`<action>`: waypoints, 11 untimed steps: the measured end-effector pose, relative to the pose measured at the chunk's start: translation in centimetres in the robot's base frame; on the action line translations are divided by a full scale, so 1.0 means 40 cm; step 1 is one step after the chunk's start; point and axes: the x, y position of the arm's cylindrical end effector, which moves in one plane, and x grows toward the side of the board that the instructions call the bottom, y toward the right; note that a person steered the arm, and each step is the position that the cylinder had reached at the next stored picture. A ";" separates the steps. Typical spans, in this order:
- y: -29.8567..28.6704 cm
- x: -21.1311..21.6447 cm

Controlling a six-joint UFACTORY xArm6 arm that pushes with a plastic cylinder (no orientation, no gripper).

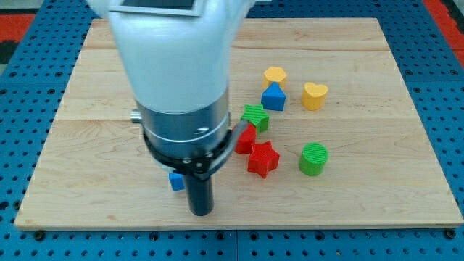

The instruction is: Move the blue cube closer to the green star

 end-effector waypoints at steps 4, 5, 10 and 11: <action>-0.068 0.005; -0.069 -0.051; -0.031 -0.314; 0.013 -0.279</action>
